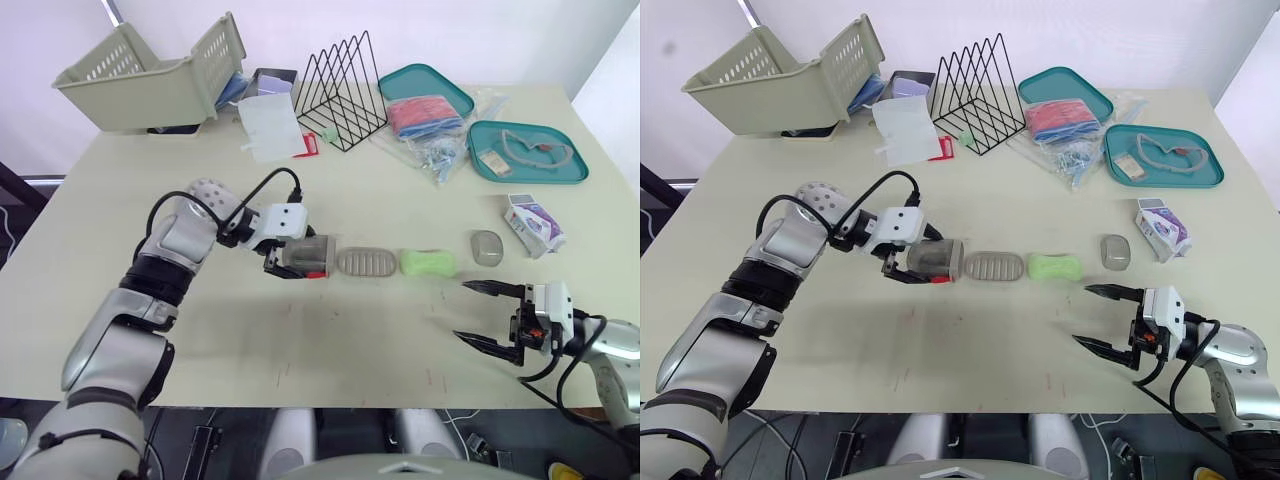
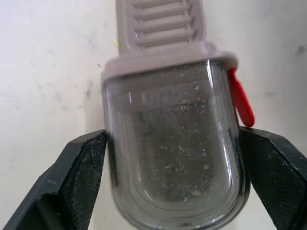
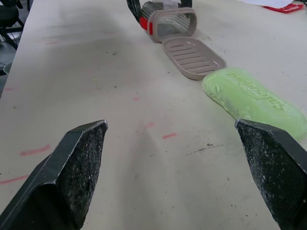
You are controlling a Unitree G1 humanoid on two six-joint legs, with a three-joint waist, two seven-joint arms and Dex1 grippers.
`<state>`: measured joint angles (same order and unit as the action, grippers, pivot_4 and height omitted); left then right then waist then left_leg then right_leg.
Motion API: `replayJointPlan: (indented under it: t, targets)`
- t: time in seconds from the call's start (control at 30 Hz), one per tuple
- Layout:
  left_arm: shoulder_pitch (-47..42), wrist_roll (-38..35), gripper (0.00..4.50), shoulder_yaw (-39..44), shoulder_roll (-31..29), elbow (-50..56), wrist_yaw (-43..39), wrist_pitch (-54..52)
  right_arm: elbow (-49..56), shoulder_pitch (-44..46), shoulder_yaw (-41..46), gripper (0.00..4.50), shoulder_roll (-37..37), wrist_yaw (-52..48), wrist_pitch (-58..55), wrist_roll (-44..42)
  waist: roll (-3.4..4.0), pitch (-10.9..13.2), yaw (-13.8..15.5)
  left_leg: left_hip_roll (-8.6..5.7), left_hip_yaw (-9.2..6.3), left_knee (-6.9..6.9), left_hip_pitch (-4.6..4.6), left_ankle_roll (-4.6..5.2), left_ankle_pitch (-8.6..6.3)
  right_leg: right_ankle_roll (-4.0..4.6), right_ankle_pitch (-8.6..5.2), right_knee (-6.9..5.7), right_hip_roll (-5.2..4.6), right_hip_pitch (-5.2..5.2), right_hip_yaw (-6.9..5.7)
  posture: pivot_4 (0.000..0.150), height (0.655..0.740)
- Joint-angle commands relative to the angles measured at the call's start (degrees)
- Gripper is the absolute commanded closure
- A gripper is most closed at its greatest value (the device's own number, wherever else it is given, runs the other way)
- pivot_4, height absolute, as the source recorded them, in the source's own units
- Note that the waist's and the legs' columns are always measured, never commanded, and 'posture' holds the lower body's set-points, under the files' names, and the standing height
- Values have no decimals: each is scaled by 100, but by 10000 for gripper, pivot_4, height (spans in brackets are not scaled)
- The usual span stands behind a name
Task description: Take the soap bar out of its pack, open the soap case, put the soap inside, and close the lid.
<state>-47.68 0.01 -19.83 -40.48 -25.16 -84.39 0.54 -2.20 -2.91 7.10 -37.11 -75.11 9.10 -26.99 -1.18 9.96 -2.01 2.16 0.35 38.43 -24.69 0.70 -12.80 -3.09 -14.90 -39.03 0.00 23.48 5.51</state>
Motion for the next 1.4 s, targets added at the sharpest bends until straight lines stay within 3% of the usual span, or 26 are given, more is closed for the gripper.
replayJointPlan:
  t: [0.03, 0.23, 0.4, 0.57, 0.77, 1.0, 1.2, 1.4]
  targets:
    - [-106, -512, 118, 446, -147, 389, -314, -147, 96, 144, 81, 0, -184, -83, -33, -44, 0, 0, -4, 0, 0, 0, -1, 0, 0, 0, 0, 0, 0, 0, 0, 1500, 7400]
    - [222, -1928, 118, 1294, -256, 1628, -456, -1505, 496, 926, -128, 0, -903, -15, -901, 193, 5, 3, -50, 2, 3, 2, 1, 0, 0, -1, 1, -3, -3, 1, 1, 1500, 7400]
    - [1468, -2666, 118, 1796, 110, 3105, 497, -2178, 770, 1895, -714, 0, -1246, 239, -1843, 655, 14, -1, -35, 7, -4, -2, 6, -1, 0, 1, 0, -9, 0, 1, -4, 1500, 7400]
    - [2815, -2418, 118, 2024, 618, 3669, 1467, -1519, 480, 2848, -1563, 0, -1221, 235, -2218, 1460, 11, 1, -17, 4, -5, 3, -1, -1, 0, 1, 1, -6, -4, 2, -4, 1500, 7400]
    - [3953, -2570, 118, 2340, 694, 3903, 1756, -1019, -272, 3727, -2310, 0, -781, 184, -2419, 2075, 11, 1, -12, 5, 1, 4, 2, -1, 0, 2, 1, -5, -6, 3, -4, 1500, 7400]
    - [4779, -2777, 118, 2677, 267, 3793, 1238, -566, -1144, 4103, -2679, 0, -454, 23, -2068, 2457, 12, 1, -9, 5, 5, 0, 2, -1, 0, 3, 1, 3, -11, 3, -5, 1500, 7400]
    - [4865, -2765, 118, 2699, 84, 3566, 943, -105, -1638, 4399, -2719, 0, -315, -144, -1902, 2586, 12, 1, -26, 8, 12, 0, 9, -1, 0, 4, 2, 2, -10, 3, -4, 1500, 7400]
    - [4884, -2657, 0, 2613, 93, 3460, 831, 289, -1736, 4513, -2707, 27693, -269, -295, -1885, 2637, 12, 1, -33, 9, 13, -2, 8, -1, 0, 5, 2, 3, -11, 4, -3, 1500, 7400]
